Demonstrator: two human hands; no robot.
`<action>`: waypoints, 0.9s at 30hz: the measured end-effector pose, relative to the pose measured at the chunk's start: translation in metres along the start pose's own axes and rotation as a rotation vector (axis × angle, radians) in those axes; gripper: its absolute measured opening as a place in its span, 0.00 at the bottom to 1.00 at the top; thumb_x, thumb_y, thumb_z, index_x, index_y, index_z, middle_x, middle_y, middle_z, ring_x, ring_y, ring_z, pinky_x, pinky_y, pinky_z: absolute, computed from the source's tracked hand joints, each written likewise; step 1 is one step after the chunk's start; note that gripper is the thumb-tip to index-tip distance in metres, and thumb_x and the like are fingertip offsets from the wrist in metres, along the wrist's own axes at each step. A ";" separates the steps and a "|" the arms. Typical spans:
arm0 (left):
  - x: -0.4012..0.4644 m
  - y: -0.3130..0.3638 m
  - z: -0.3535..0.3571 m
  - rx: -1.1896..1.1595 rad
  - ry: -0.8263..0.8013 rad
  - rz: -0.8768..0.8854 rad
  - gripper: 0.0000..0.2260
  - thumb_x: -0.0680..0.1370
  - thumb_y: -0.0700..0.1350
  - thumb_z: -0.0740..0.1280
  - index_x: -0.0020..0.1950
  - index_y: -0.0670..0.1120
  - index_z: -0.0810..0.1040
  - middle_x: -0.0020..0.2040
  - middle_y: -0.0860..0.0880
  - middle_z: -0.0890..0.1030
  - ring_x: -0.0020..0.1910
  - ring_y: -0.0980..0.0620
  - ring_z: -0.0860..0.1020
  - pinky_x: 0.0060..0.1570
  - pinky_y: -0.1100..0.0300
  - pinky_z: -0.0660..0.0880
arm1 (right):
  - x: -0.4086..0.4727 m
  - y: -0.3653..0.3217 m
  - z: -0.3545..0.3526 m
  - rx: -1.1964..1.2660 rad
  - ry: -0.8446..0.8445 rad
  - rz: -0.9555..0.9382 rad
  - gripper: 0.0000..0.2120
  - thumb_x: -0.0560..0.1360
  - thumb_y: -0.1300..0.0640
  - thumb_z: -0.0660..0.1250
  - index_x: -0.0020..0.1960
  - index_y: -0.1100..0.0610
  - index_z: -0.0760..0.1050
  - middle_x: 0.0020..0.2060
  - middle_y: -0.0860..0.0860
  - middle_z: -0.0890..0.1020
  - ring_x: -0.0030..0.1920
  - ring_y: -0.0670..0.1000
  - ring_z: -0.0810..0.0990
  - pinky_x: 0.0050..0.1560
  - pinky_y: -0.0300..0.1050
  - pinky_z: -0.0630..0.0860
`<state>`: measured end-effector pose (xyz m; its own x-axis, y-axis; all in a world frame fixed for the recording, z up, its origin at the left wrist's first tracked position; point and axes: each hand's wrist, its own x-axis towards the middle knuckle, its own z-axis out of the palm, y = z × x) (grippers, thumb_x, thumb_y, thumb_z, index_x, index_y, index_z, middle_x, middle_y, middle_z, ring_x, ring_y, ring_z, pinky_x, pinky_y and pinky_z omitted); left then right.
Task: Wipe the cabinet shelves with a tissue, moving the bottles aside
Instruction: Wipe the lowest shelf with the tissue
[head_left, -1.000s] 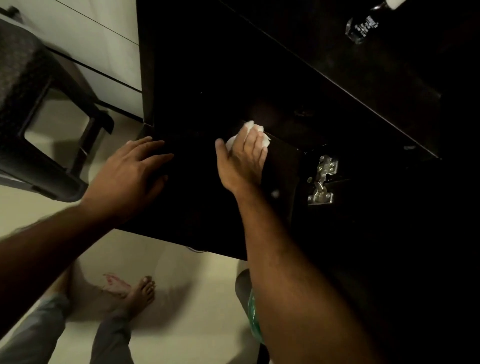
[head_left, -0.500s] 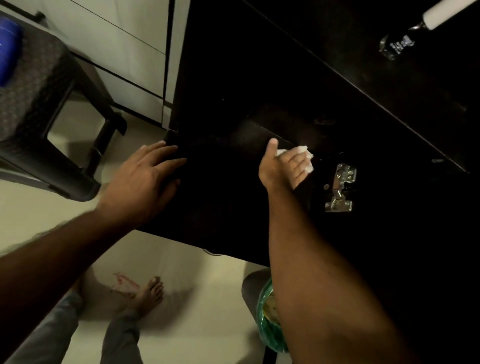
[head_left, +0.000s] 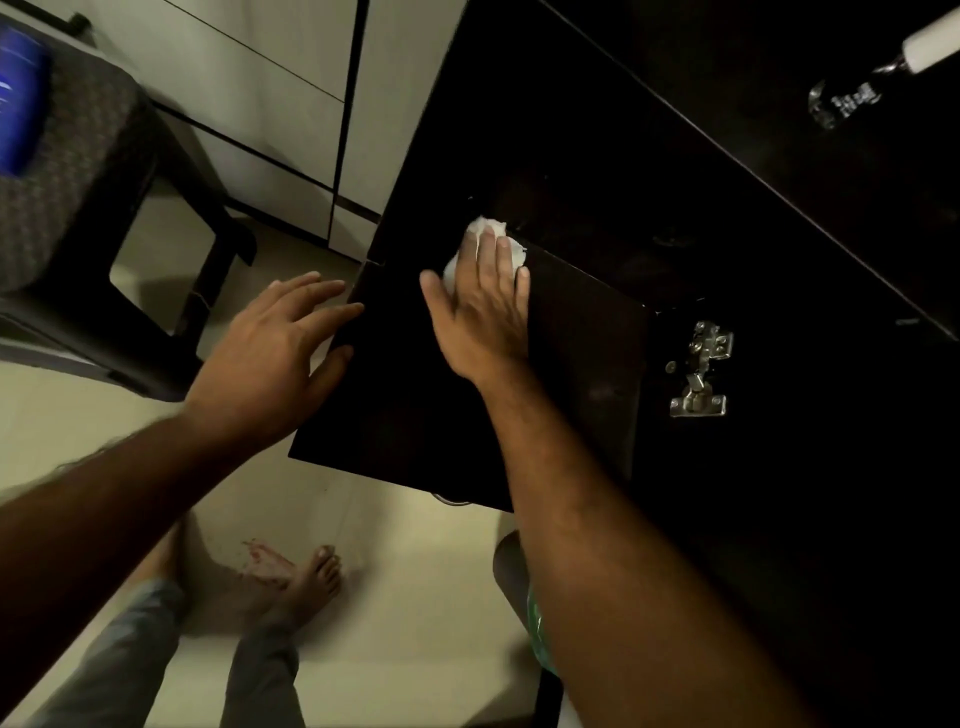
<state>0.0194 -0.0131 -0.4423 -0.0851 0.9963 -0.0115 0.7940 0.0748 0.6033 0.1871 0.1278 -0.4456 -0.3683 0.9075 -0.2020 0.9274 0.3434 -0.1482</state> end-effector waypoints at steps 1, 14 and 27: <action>0.000 0.000 -0.001 -0.002 -0.004 0.000 0.21 0.78 0.47 0.64 0.70 0.46 0.72 0.71 0.43 0.71 0.73 0.43 0.64 0.71 0.42 0.62 | -0.005 0.014 -0.001 -0.018 -0.012 -0.023 0.35 0.80 0.36 0.44 0.80 0.53 0.42 0.80 0.51 0.44 0.79 0.49 0.38 0.77 0.53 0.36; -0.002 -0.015 -0.009 0.008 -0.023 -0.021 0.21 0.78 0.47 0.65 0.71 0.47 0.71 0.72 0.44 0.71 0.74 0.45 0.64 0.71 0.49 0.56 | 0.012 -0.029 0.003 0.012 -0.027 0.201 0.37 0.80 0.36 0.45 0.80 0.57 0.40 0.79 0.56 0.41 0.78 0.54 0.37 0.77 0.54 0.36; -0.001 -0.024 -0.023 -0.004 -0.023 -0.062 0.21 0.78 0.47 0.65 0.71 0.47 0.71 0.72 0.43 0.70 0.74 0.44 0.64 0.72 0.47 0.56 | 0.006 -0.020 0.002 0.056 -0.056 0.313 0.37 0.81 0.37 0.47 0.79 0.57 0.38 0.79 0.56 0.40 0.78 0.54 0.36 0.77 0.57 0.37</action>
<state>-0.0131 -0.0166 -0.4385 -0.1202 0.9904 -0.0677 0.7854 0.1366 0.6038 0.1666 0.1258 -0.4455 -0.0704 0.9516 -0.2991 0.9918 0.0346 -0.1232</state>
